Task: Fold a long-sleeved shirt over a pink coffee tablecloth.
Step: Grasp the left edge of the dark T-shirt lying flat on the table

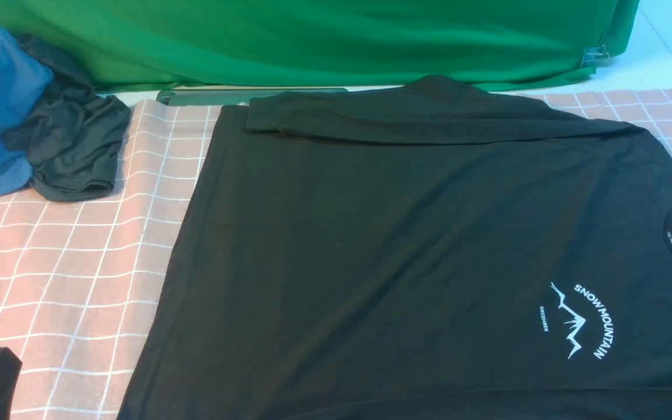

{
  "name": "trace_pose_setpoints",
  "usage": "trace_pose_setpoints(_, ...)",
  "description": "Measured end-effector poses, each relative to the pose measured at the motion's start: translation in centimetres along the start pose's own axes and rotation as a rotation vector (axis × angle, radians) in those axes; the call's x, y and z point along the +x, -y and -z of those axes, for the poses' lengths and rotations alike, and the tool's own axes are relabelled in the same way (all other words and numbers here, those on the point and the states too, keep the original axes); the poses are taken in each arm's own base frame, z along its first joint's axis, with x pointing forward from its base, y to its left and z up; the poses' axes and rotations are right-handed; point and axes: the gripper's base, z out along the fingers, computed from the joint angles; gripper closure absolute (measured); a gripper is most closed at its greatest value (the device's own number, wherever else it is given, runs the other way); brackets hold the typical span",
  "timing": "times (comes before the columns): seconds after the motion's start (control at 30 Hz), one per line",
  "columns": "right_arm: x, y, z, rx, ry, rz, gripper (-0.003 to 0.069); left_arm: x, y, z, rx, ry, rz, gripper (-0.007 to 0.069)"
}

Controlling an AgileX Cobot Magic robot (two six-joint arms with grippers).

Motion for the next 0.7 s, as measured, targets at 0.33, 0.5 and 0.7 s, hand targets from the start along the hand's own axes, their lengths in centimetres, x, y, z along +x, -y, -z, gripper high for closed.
trace_pose_setpoints(0.33,0.0,0.0,0.0,0.0,0.0,0.0,0.0417,0.0,-0.02,0.0,-0.002,0.0,-0.008,0.0611)
trace_pose_setpoints(0.5,0.0,0.0,0.0,0.0,0.0,0.0,0.0417,-0.02,-0.08,0.0,-0.008,0.002,-0.035,0.0611)
trace_pose_setpoints(0.7,0.0,0.0,0.0,0.0,0.0,0.0,0.0419,-0.83,0.13,0.04,0.013,0.092,-0.035,0.0611)
